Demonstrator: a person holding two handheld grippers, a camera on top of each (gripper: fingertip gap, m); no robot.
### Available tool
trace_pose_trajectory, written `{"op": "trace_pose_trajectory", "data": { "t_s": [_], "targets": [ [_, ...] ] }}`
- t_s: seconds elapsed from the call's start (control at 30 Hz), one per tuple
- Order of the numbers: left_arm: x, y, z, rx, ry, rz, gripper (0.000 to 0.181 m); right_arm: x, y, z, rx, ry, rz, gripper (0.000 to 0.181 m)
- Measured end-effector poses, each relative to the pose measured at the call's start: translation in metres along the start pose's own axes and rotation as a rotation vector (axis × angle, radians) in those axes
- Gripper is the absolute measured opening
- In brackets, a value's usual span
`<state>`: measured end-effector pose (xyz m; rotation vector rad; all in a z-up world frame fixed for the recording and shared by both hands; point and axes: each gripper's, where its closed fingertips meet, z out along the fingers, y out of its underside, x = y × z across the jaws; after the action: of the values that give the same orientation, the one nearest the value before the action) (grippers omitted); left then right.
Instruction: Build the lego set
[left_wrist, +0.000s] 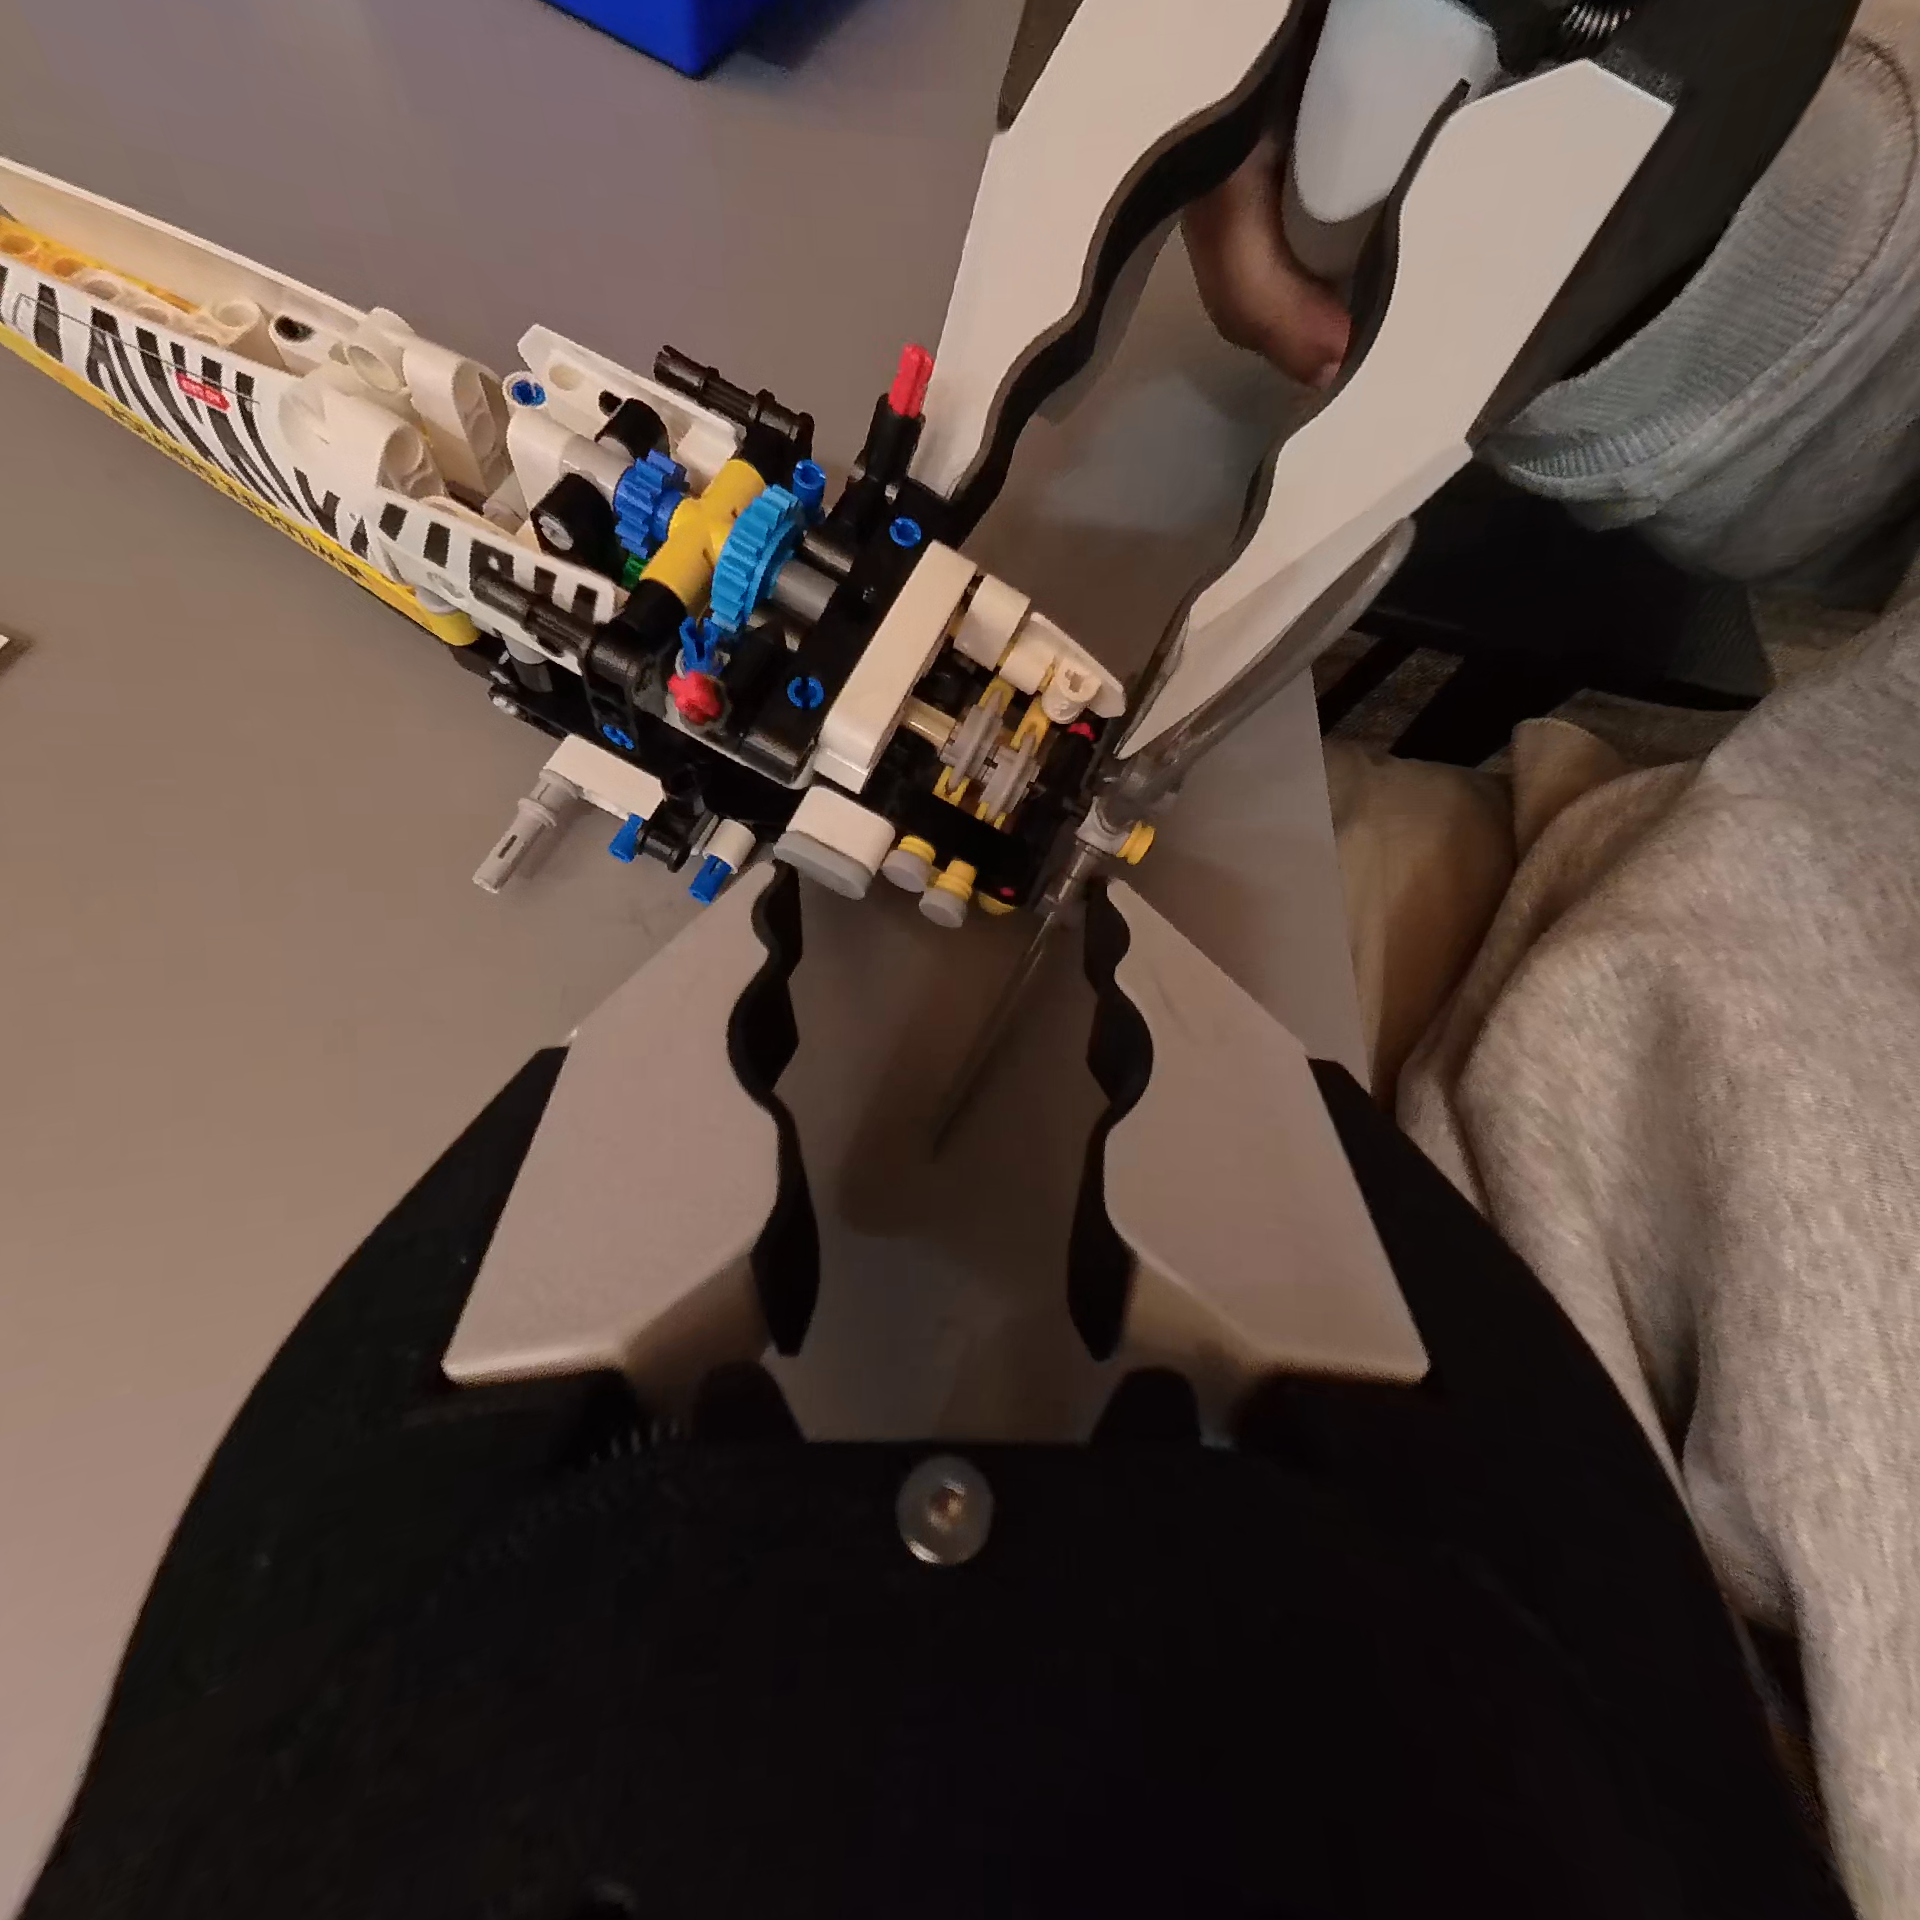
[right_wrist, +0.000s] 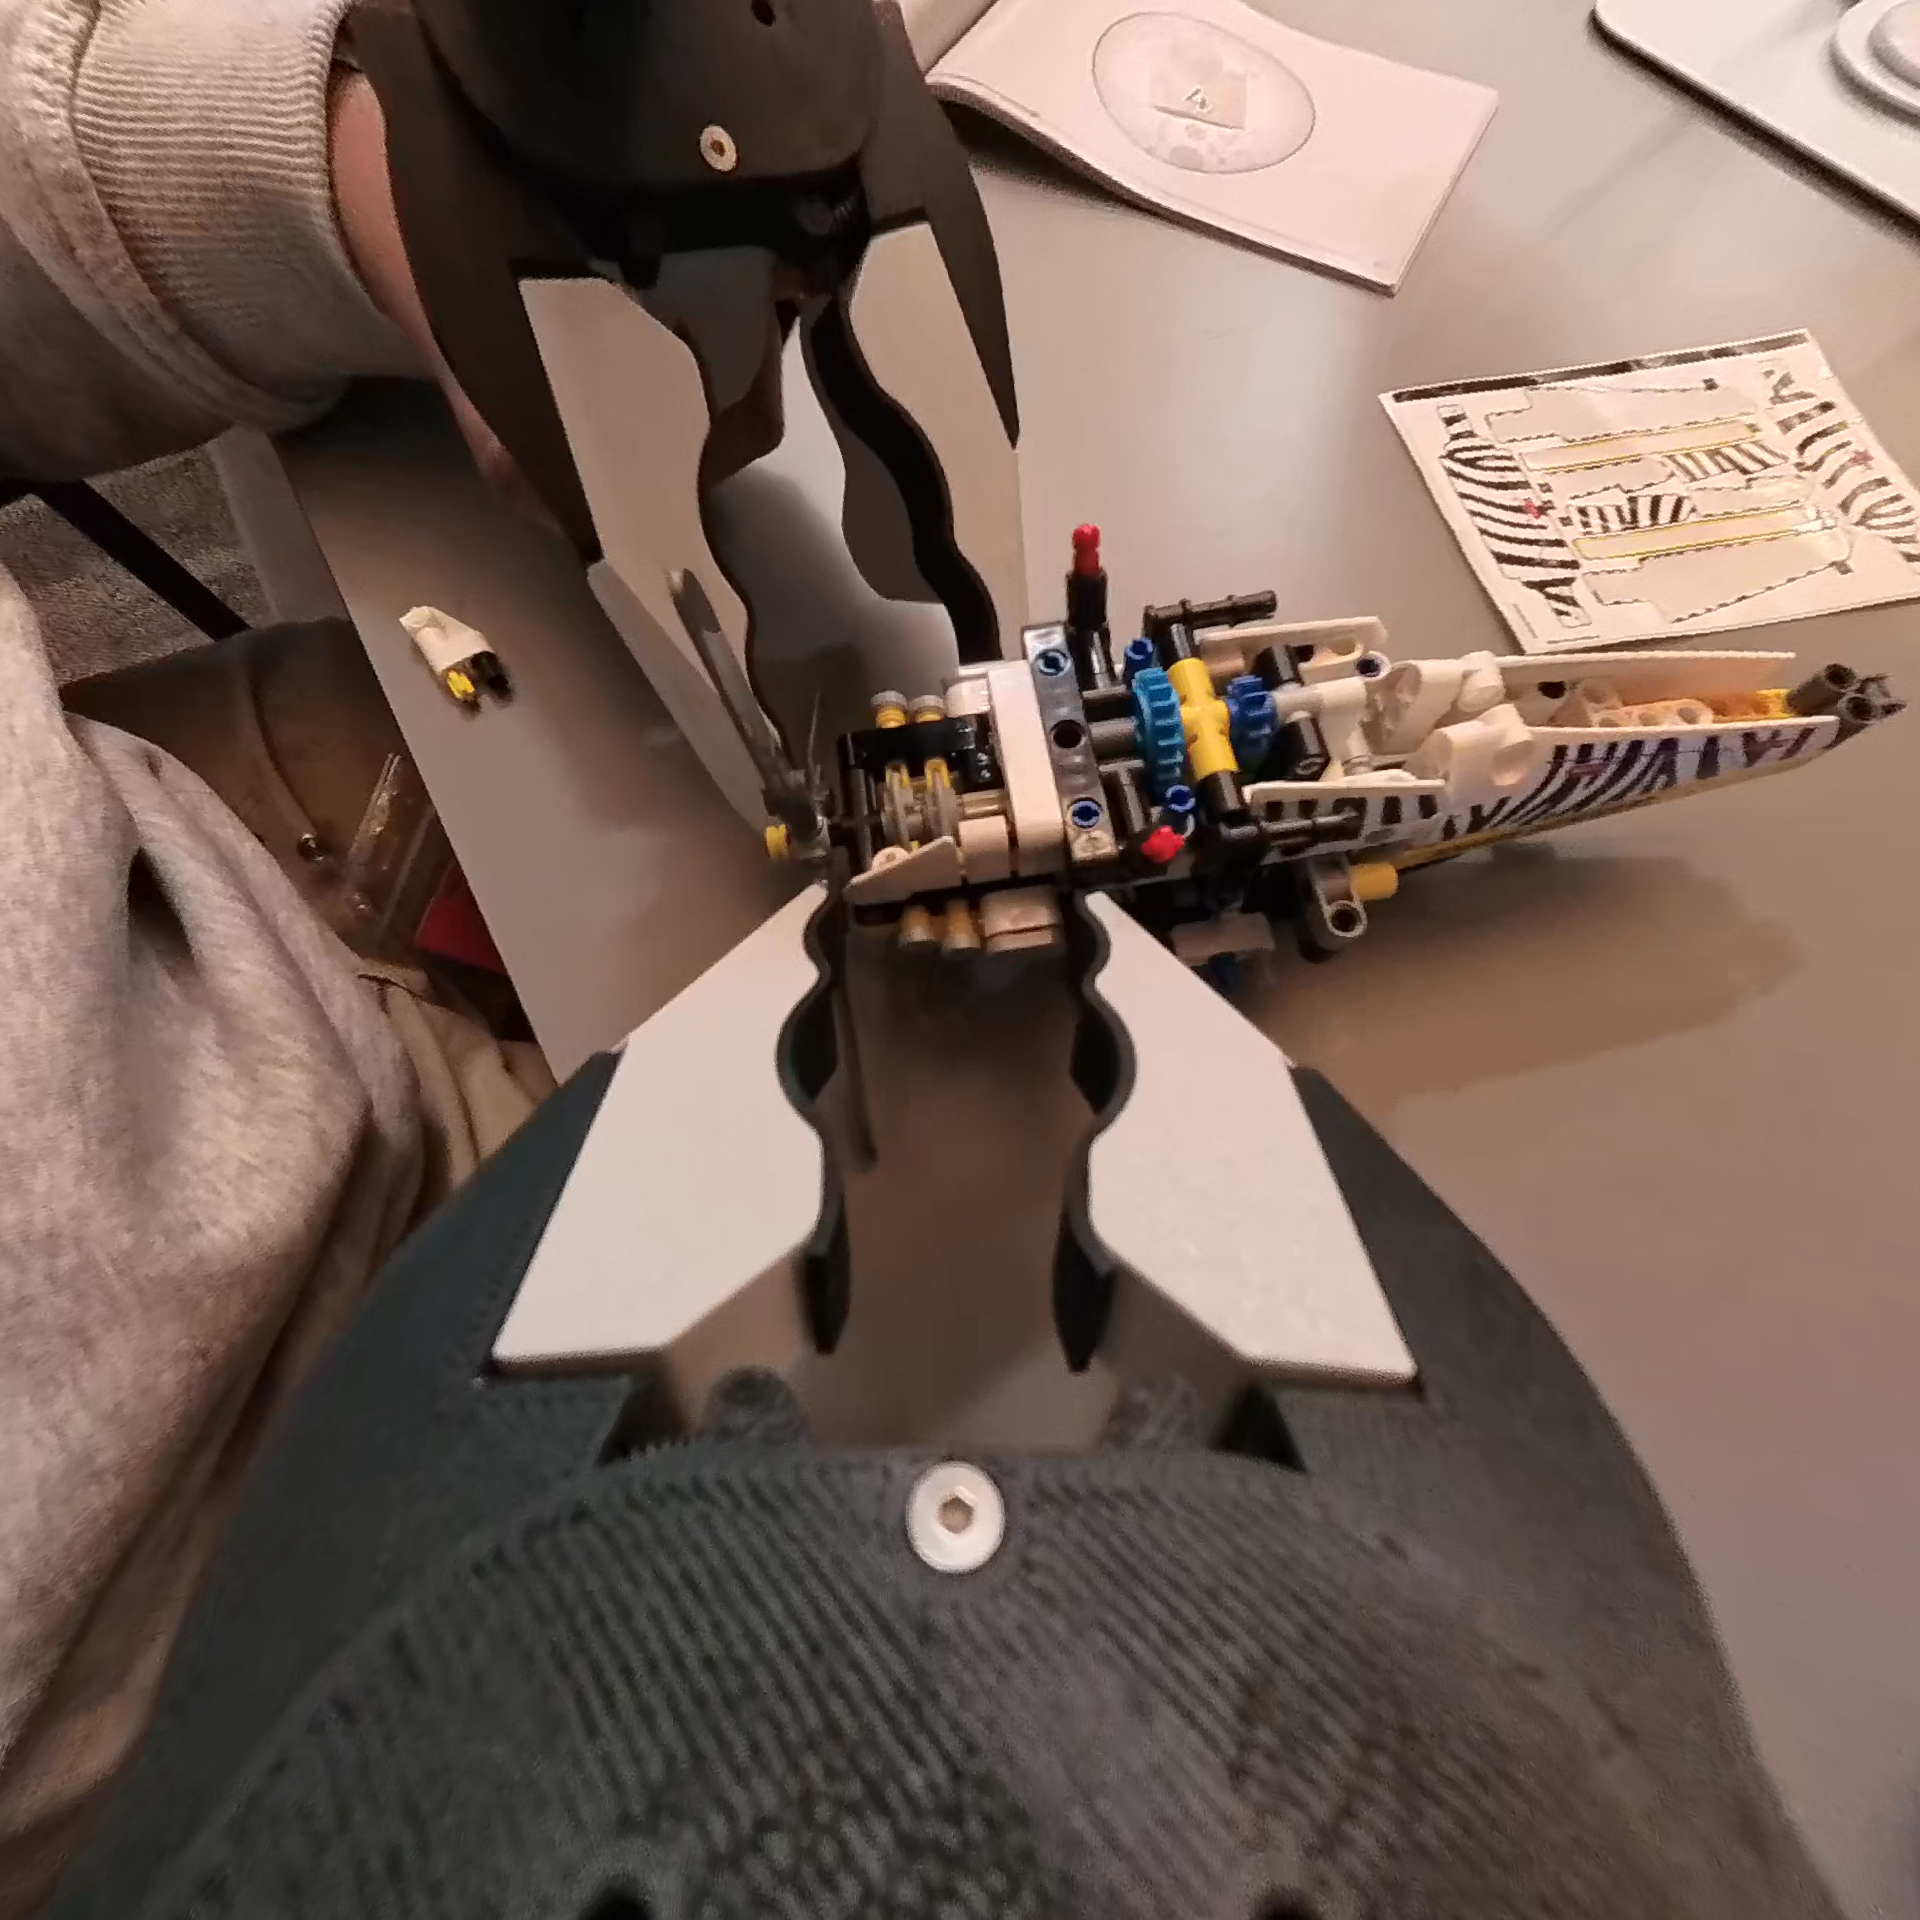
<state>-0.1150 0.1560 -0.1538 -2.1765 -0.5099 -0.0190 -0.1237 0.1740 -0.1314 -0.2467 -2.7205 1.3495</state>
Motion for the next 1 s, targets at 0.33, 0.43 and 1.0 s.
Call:
{"op": "trace_pose_trajectory", "data": {
  "t_s": [0.33,0.43,1.0],
  "targets": [
    [0.001,0.0,0.002,-0.007,-0.013,-0.012,0.051,0.0,0.0,-0.001,0.004,0.005,0.011,0.039],
    [0.01,0.005,0.009,-0.049,0.012,0.012,0.034,0.002,-0.004,-0.002,0.026,0.013,0.002,0.038],
    [-0.019,-0.007,-0.012,0.06,-0.019,-0.003,0.067,0.006,-0.001,-0.008,0.049,-0.024,0.043,0.037]
  ]
}}
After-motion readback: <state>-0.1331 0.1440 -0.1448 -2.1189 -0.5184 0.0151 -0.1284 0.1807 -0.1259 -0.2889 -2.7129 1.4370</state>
